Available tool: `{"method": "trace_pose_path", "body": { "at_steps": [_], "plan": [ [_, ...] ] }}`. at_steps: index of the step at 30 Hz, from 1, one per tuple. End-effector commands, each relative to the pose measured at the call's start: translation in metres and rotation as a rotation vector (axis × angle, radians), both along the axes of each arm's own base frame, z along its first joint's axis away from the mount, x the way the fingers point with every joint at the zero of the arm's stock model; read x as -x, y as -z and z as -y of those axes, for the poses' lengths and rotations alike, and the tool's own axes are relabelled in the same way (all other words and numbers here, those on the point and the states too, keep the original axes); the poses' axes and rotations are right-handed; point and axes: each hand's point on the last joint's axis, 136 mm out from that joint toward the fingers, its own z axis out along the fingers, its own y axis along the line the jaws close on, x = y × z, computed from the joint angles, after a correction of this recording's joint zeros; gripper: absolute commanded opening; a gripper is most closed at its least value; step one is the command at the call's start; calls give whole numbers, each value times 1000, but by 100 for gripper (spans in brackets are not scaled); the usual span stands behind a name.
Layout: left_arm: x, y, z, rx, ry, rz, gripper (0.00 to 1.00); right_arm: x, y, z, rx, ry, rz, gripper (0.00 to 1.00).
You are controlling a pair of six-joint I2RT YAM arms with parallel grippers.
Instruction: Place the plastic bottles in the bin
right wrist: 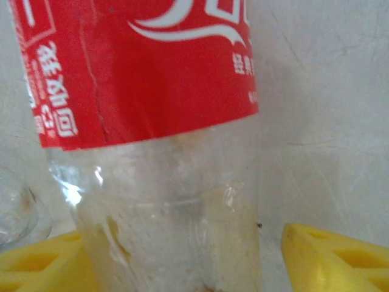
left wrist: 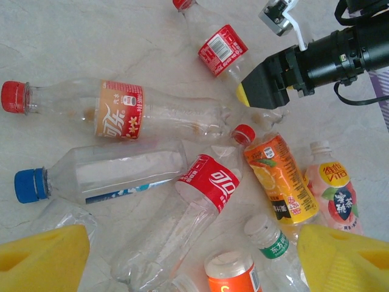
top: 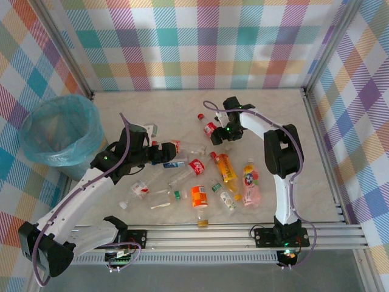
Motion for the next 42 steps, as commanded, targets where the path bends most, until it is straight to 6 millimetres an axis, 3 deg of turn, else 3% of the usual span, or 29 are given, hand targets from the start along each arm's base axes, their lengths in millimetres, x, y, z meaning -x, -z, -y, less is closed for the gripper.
{"method": "trace_pose_path", "body": {
  "at_steps": [1, 5, 15, 21, 26, 29, 32, 37, 42],
  "plan": [
    [4, -18, 5, 34, 20, 30, 89, -1, -3, -4, 14, -61, 11, 68],
    [3, -27, 6, 39, 20, 48, 88, -3, -21, -7, -9, -67, 50, 56],
    [-7, -73, 7, 76, 14, 160, 89, 7, -100, -8, -120, -61, 241, 49],
    [-23, -126, 19, 96, 50, 277, 89, 31, -166, -14, -278, -101, 431, 46],
    [-41, -185, 43, 201, 101, 364, 86, 72, -220, -31, -519, -190, 544, 45],
    [-46, -205, 56, 276, 131, 389, 81, 89, -233, -33, -616, -207, 598, 44],
    [-52, -211, 67, 339, 149, 381, 73, 111, -242, -41, -708, -280, 620, 45],
    [-51, -212, 85, 403, 220, 333, 64, 129, -238, -48, -743, -338, 603, 44],
    [-50, -206, 88, 387, 239, 307, 62, 147, -239, -58, -799, -409, 593, 44]
  ]
}}
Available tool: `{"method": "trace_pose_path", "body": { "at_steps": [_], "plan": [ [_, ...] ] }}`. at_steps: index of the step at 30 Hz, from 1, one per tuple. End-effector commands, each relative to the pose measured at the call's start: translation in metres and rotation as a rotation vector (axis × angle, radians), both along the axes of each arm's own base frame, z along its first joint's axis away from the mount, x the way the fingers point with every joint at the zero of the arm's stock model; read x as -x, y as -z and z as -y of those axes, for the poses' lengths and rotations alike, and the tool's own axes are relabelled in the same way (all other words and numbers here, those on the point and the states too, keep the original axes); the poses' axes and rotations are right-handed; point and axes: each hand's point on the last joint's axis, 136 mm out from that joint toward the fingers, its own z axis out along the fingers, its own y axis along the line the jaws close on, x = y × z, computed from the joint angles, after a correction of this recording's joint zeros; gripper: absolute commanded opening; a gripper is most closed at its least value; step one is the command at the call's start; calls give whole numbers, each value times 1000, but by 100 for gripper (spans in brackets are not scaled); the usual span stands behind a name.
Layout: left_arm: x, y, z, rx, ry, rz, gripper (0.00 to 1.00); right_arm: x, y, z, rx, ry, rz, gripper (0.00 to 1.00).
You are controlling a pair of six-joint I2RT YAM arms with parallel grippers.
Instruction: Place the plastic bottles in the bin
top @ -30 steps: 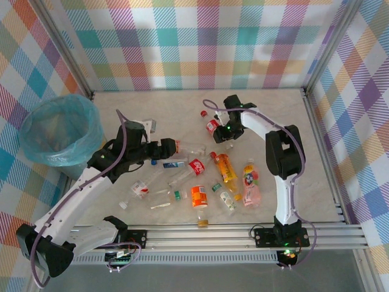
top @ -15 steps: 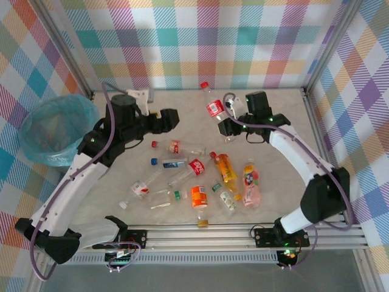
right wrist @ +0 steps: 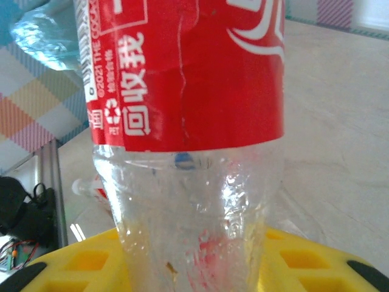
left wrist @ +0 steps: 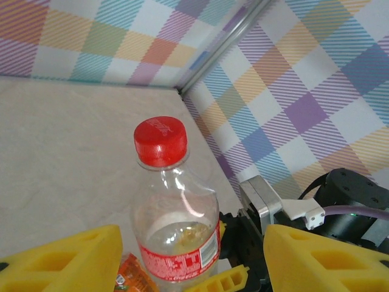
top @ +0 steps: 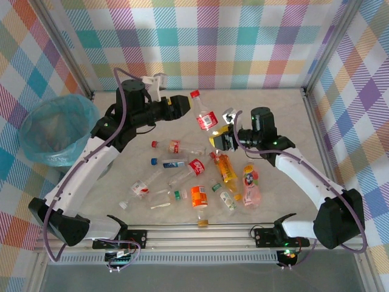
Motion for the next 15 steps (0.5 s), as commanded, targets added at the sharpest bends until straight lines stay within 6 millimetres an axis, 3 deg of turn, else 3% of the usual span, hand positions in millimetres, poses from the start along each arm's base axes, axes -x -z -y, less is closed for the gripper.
{"method": "trace_pose_path", "body": {
  "at_steps": [1, 9, 15],
  "plan": [
    [10, -24, 8, 35, 52, 37, 61, 18, -21, -11, -74, -96, 68, 44],
    [5, -9, 4, -21, 28, 10, 59, 34, -26, -21, -101, -189, 94, 44],
    [0, -9, -2, -43, -15, 23, 56, 41, -29, -27, -104, -237, 106, 44]
  ]
}}
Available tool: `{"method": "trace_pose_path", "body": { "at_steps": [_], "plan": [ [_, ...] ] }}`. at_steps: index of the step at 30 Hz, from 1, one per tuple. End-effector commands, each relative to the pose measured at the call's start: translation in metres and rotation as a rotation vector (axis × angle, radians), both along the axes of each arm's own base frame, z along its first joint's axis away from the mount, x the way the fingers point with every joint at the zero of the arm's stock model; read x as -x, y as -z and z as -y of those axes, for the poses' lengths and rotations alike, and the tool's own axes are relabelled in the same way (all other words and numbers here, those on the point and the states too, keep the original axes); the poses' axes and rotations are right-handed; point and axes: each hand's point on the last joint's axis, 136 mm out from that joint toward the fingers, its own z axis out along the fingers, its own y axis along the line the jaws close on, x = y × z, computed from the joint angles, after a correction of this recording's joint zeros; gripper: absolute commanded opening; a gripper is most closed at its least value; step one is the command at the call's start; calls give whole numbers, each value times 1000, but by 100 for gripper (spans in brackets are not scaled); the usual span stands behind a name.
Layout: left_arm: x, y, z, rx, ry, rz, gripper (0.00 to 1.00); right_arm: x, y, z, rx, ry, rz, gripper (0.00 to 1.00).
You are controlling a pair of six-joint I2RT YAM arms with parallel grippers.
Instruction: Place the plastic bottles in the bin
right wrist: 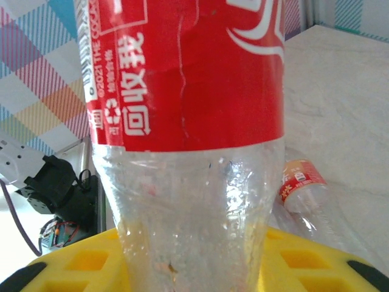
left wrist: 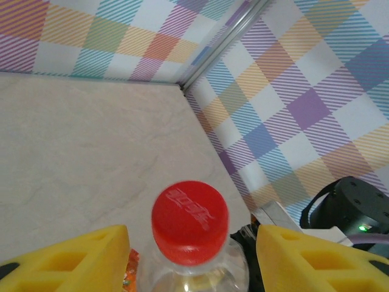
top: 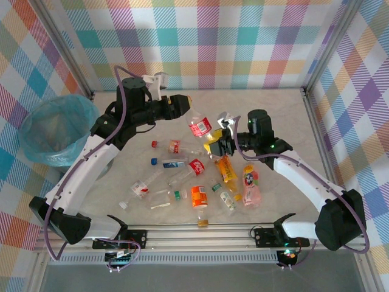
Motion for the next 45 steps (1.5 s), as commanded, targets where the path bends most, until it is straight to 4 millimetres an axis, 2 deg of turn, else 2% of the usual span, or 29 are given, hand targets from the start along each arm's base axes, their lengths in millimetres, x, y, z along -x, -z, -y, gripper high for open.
{"method": "trace_pose_path", "body": {
  "at_steps": [1, 6, 13, 14, 17, 19, 21, 22, 27, 29, 34, 36, 40, 45],
  "plan": [
    [1, -8, -2, -19, -15, 34, 54, 12, -17, -6, -43, -84, 74, 44],
    [2, -8, -4, -21, -21, 37, 44, 20, -17, -10, -42, -123, 78, 44],
    [4, -8, -6, -20, -23, 34, 20, 18, -16, -12, -24, -112, 71, 45],
    [5, -9, -7, -20, -30, 36, 19, 17, -17, -12, -22, -103, 71, 45],
    [6, -14, -15, -25, -67, 50, 12, 10, -21, -12, -6, -54, 67, 53],
    [6, -20, -28, -37, -130, 76, 3, 5, -27, -12, 1, -14, 55, 60],
    [5, -28, -46, -47, -220, 113, 0, -2, -36, -12, -5, 31, 34, 80],
    [6, -36, -57, -52, -271, 143, 0, -5, -41, -12, -13, 54, 20, 99],
    [19, -91, -118, -97, -507, 304, 0, -14, -64, -9, -42, 128, -15, 100],
    [26, -113, -146, -167, -613, 357, 0, -17, -68, -7, -48, 155, -28, 100],
    [43, -145, -211, -389, -874, 433, 0, -18, -75, -13, -76, 168, -93, 100],
    [50, -153, -233, -465, -967, 445, 0, -11, -81, -26, -93, 116, -137, 100],
    [59, -163, -266, -587, -1104, 443, 0, 10, -88, -67, -80, -11, -184, 100],
    [59, -170, -292, -700, -1210, 431, 0, 31, -87, -113, -50, -123, -206, 100]
  ]
}}
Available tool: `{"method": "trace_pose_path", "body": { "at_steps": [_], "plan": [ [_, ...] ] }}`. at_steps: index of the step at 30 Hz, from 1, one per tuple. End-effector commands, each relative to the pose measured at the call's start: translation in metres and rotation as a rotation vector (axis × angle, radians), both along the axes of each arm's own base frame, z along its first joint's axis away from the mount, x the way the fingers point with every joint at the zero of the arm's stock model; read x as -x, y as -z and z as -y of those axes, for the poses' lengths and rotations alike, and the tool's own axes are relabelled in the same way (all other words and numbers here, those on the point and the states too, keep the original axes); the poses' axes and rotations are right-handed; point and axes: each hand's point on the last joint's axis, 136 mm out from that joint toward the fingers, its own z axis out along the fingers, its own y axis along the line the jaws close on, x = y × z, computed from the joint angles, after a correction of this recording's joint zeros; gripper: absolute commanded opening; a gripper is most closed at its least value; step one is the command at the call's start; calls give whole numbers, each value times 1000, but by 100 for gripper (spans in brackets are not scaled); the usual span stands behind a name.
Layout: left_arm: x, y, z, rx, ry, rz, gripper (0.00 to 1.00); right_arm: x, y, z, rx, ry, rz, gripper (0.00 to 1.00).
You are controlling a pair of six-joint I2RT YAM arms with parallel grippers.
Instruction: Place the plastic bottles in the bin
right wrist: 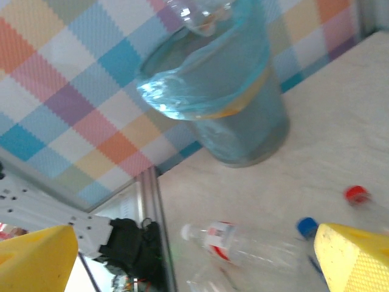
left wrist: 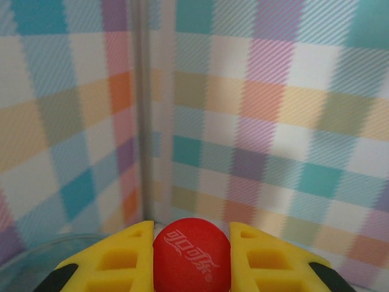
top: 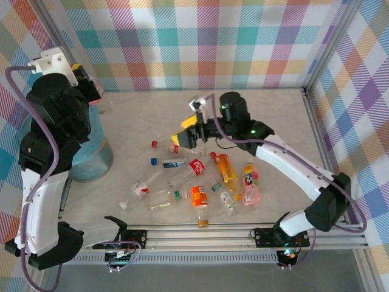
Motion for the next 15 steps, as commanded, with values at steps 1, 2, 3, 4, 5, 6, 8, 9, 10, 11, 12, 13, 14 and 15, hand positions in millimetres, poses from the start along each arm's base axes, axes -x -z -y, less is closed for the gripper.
{"method": "trace_pose_path", "body": {
  "at_steps": [1, 2, 3, 4, 5, 6, 8, 9, 10, 11, 12, 13, 14, 15],
  "plan": [
    [6, -5, -28, -97, -149, -42, 0, 17, -2, -23, 7, -76, -50, 99],
    [4, -5, -31, -106, -162, -49, 0, 19, 1, -31, 11, -91, -63, 99],
    [4, -6, -35, -111, -177, -53, 0, 23, 3, -36, 15, -106, -72, 99],
    [4, -5, -39, -116, -193, -60, 0, 27, 4, -42, 16, -124, -82, 98],
    [3, -4, -43, -119, -208, -67, 0, 30, 6, -48, 19, -138, -90, 98],
    [2, -2, -48, -120, -223, -75, 0, 32, 8, -52, 20, -148, -101, 98],
    [-2, 5, -60, -119, -254, -100, 0, 39, 9, -61, 4, -182, -151, 98],
    [-3, 9, -67, -112, -272, -106, 0, 42, 8, -65, -8, -200, -177, 97],
    [-3, 13, -75, -99, -290, -112, 0, 47, 8, -70, -18, -224, -199, 96],
    [-4, 17, -82, -82, -301, -114, 0, 53, 9, -76, -18, -245, -213, 96],
    [-4, 20, -88, -67, -309, -118, 0, 59, 10, -81, -12, -262, -217, 96],
    [-6, 24, -93, -52, -315, -120, 0, 66, 10, -86, -1, -283, -214, 96],
    [-9, 29, -97, -41, -317, -130, 0, 71, 13, -92, 15, -298, -214, 96],
    [-11, 34, -101, -31, -321, -141, 0, 76, 14, -96, 24, -312, -212, 95]
  ]
}}
